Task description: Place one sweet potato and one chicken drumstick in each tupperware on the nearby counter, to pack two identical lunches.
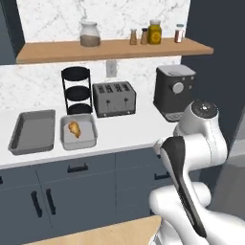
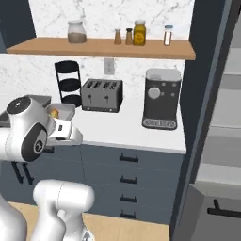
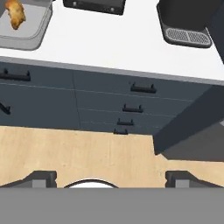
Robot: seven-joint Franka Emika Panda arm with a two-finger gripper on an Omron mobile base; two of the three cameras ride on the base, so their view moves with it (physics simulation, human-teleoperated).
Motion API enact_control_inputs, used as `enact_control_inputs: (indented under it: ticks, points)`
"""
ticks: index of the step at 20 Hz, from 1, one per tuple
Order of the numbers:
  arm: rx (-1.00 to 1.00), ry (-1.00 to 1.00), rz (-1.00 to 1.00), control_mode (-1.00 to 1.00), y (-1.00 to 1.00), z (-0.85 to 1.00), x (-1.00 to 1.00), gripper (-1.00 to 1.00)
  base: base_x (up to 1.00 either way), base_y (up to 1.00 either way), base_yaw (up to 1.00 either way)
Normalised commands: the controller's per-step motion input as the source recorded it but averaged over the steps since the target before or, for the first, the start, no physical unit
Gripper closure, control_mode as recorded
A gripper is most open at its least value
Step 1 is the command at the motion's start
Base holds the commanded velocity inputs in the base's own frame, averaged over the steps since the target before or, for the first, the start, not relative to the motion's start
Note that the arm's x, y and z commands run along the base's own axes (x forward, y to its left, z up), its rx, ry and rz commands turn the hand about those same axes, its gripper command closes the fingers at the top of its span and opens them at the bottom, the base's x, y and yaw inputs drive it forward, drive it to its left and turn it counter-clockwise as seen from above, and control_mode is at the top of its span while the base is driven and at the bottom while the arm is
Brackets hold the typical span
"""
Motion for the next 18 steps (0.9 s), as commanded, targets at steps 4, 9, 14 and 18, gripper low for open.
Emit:
enact_control_inputs:
  ticks: [4,9,14,18]
  points:
    - [0.0,0.0,0.0,1.0,0.0,0.0,0.0,-1.0,-0.6,-1.0,-0.09]
    - [0.0,0.0,0.0,1.0,0.0,0.0,0.0,-1.0,-0.16,-1.0,-0.05]
    - [0.0,0.0,0.0,1.0,0.0,0.0,0.0,-1.0,0.05,-1.0,0.0]
    - [0.0,0.0,0.0,1.0,0.0,0.0,0.0,-1.0,0.18,-0.94,0.0]
